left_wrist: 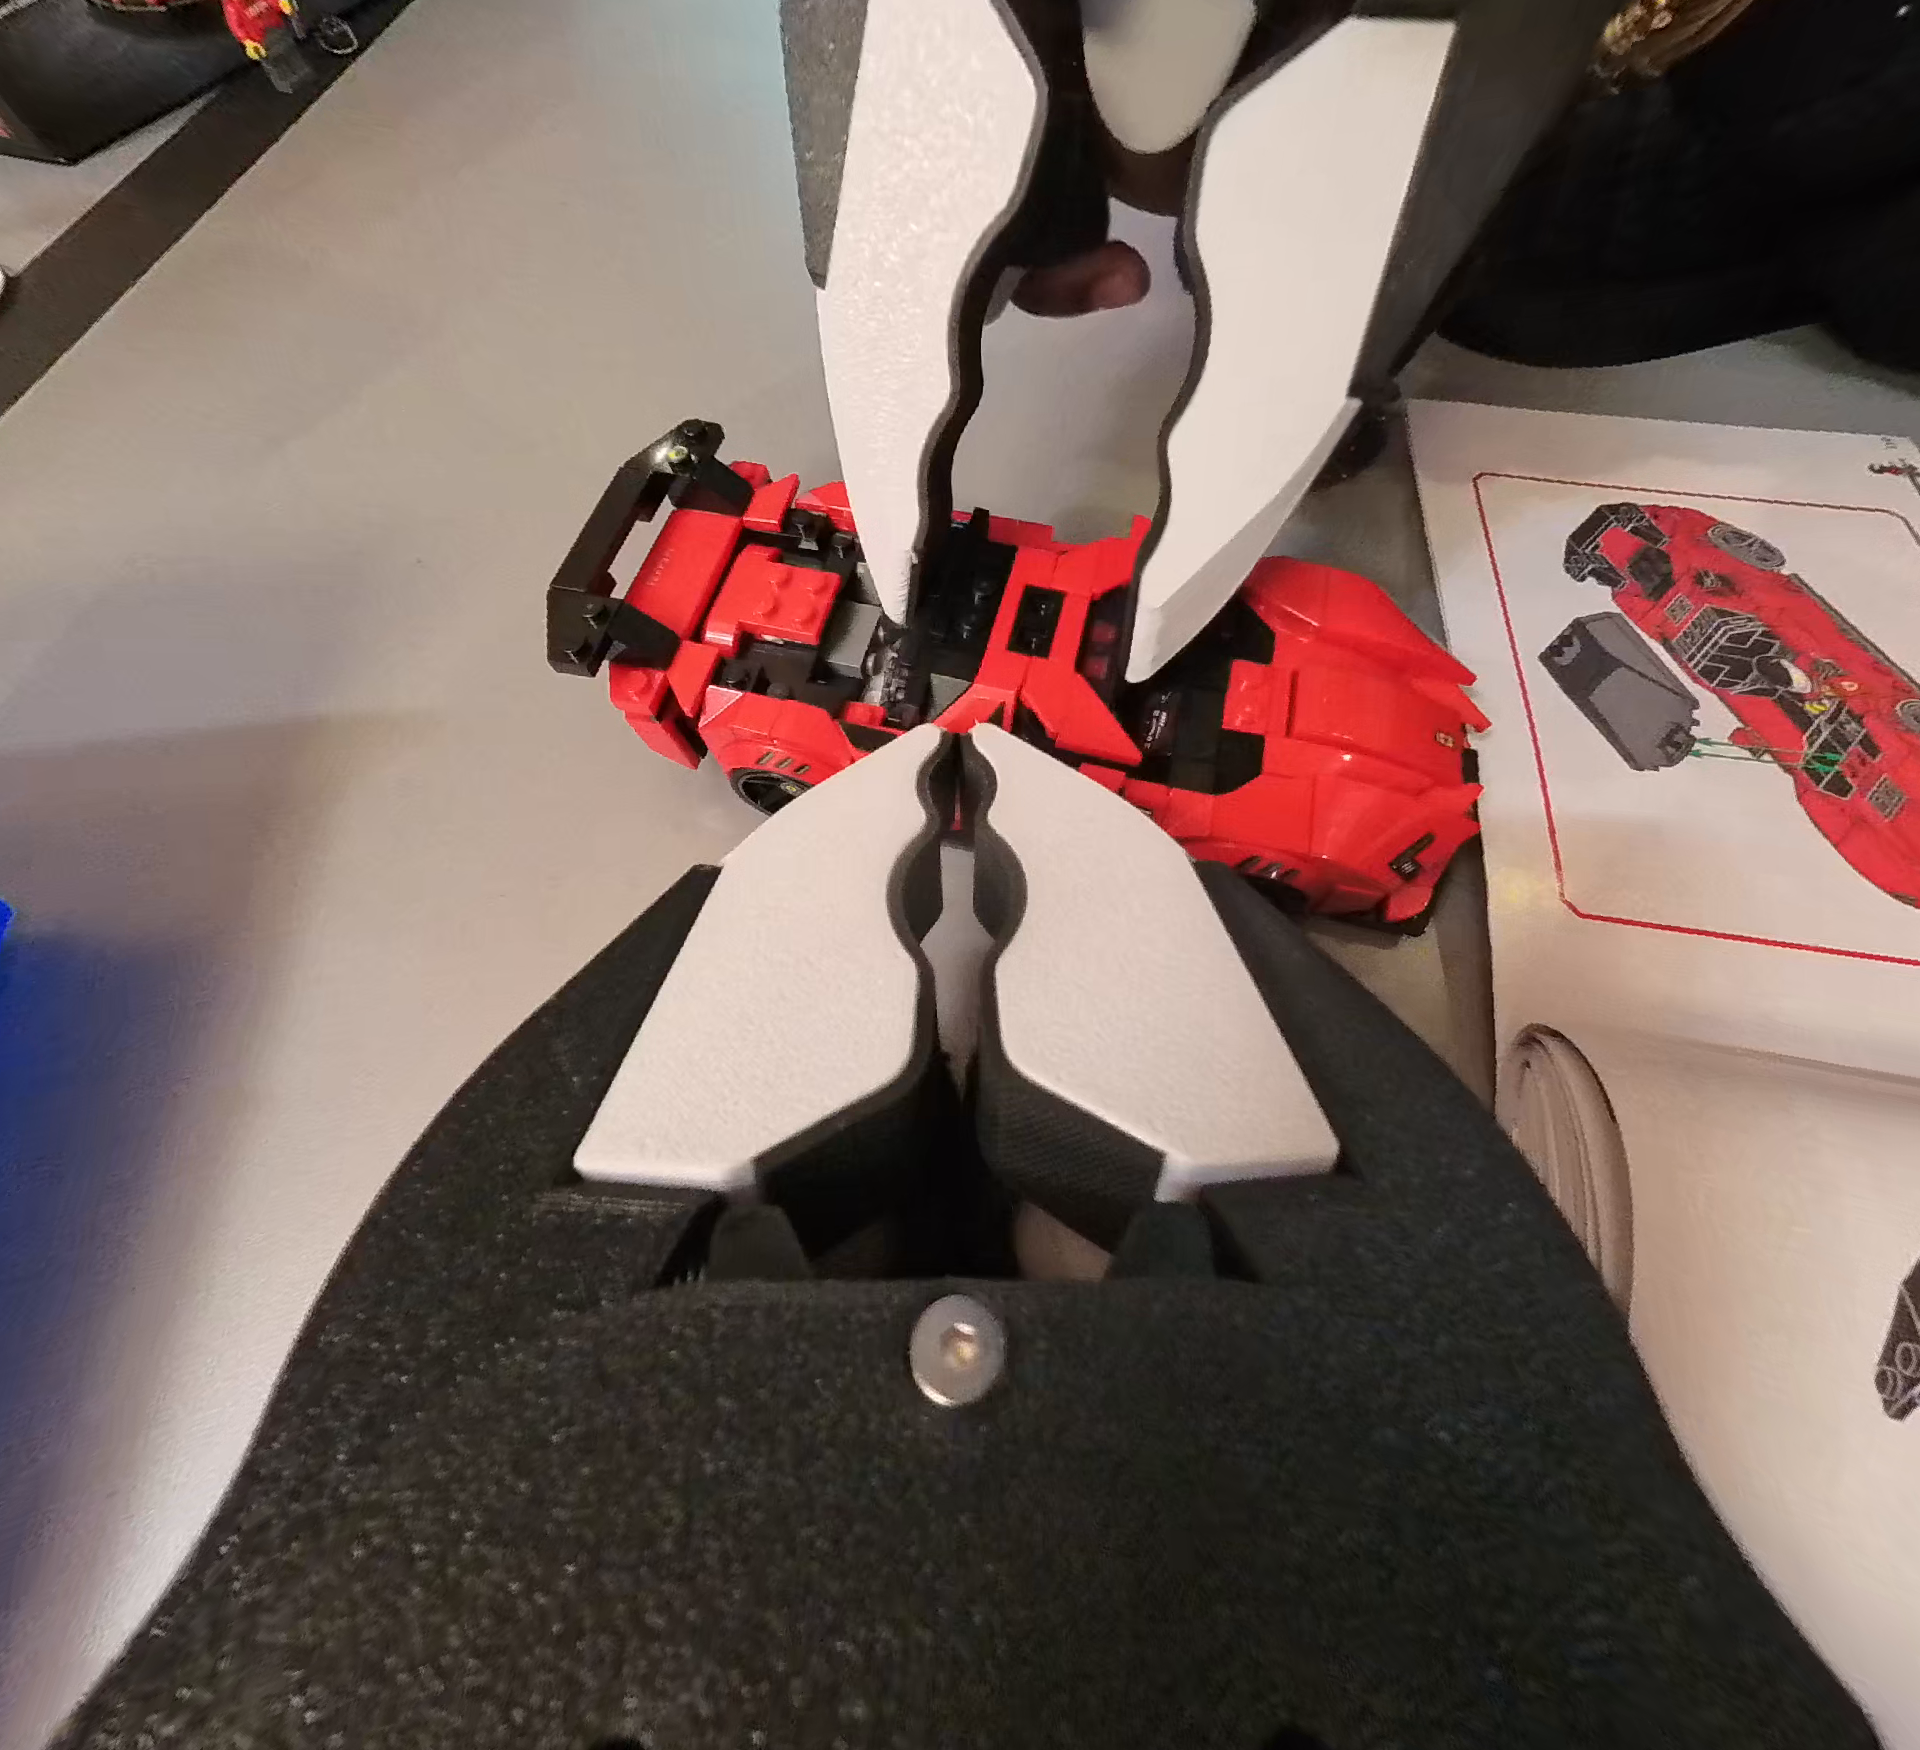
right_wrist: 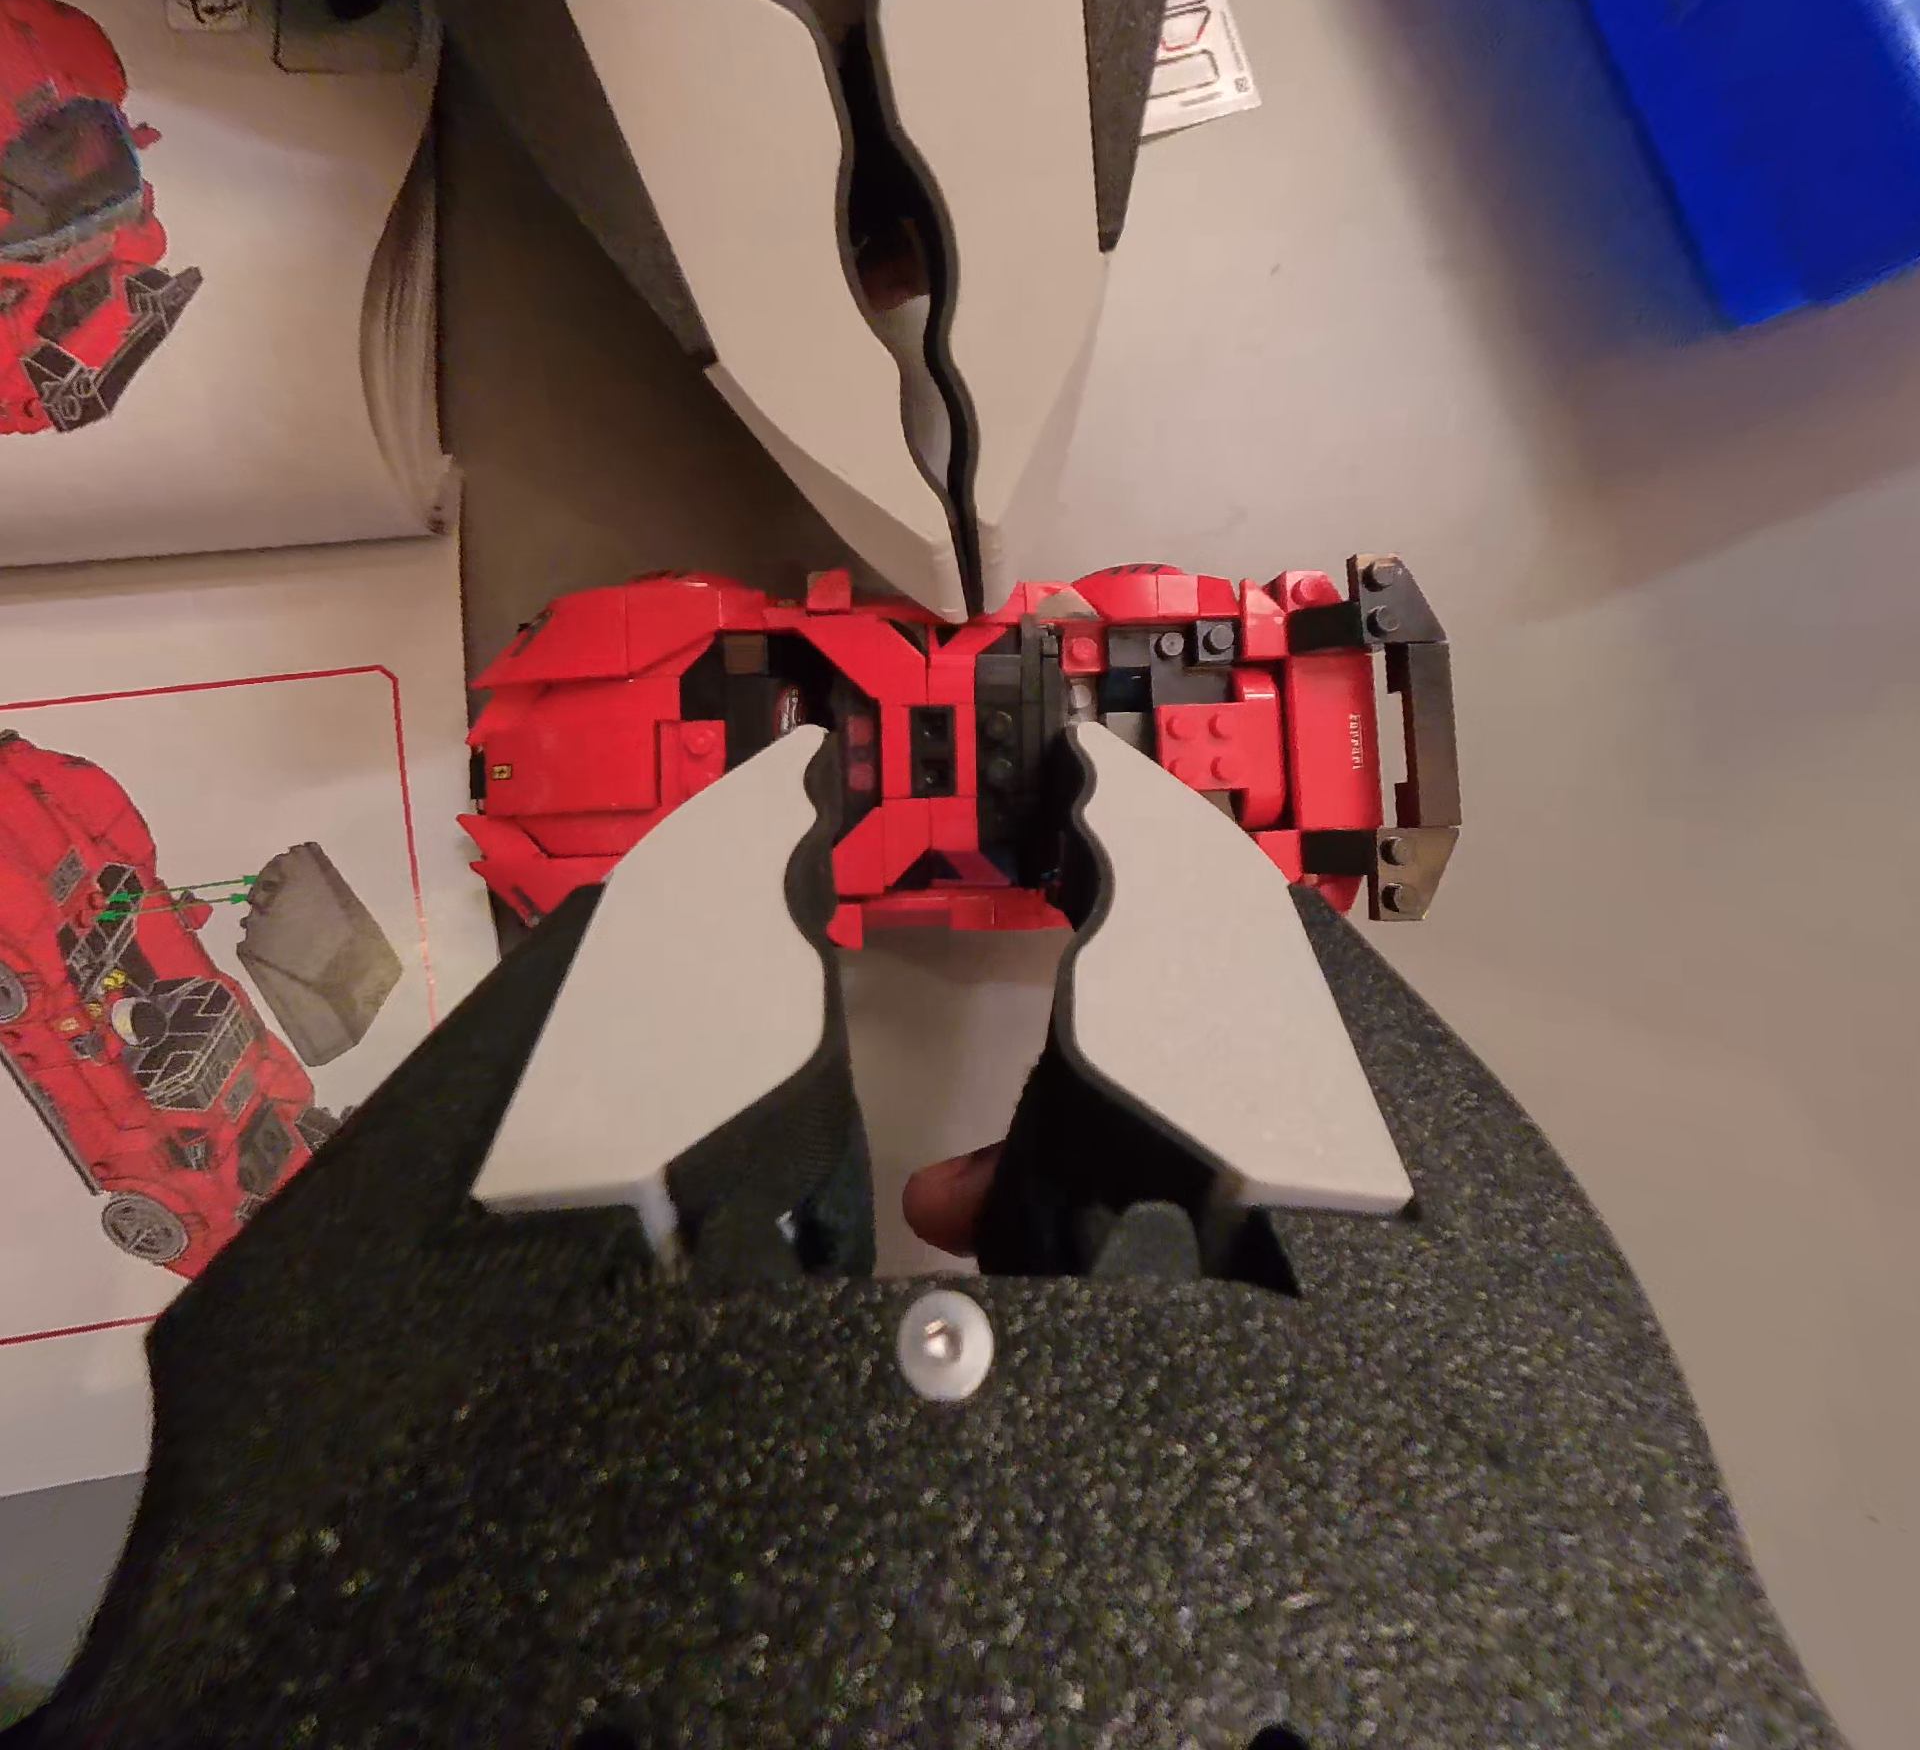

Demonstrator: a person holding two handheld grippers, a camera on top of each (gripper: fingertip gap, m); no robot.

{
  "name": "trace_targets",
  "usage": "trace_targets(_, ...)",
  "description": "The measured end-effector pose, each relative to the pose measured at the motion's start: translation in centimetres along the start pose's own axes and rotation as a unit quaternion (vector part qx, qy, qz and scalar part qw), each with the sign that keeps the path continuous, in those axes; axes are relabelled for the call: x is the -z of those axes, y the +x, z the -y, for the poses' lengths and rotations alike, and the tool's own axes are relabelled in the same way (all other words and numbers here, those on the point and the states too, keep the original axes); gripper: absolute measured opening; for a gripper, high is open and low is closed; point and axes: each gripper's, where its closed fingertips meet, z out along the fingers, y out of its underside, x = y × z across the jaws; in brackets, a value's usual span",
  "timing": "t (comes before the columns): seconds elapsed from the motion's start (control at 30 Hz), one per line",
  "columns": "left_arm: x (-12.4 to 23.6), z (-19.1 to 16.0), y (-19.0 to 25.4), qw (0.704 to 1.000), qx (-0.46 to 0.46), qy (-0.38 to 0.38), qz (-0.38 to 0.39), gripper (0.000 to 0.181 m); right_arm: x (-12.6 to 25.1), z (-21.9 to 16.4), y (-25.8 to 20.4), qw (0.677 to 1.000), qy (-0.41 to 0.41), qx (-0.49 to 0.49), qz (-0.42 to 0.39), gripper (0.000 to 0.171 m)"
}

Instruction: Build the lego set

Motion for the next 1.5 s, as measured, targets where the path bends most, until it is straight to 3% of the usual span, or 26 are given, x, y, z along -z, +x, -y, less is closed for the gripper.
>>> trace_targets(0.3,0.01,-0.02,-0.11,1.000,0.017,0.000,0.002,0.000,-0.04,0.03,0.03,0.994,-0.018,0.099,-0.053,0.040)
trace_targets(0.67,-0.02,-0.03,-0.02,1.000,0.026,-0.002,-0.002,0.000,-0.10,-0.05,0.02,0.987,-0.006,0.141,-0.071,0.040)
trace_targets(1.03,-0.05,-0.02,0.05,1.000,0.021,-0.002,0.003,0.000,0.09,0.04,0.18,1.000,0.012,0.023,0.002,0.039)
trace_targets(1.5,-0.08,-0.01,0.39,1.000,0.026,-0.004,-0.005,0.000,0.36,0.09,-0.04,0.995,0.059,-0.057,0.058,0.039)
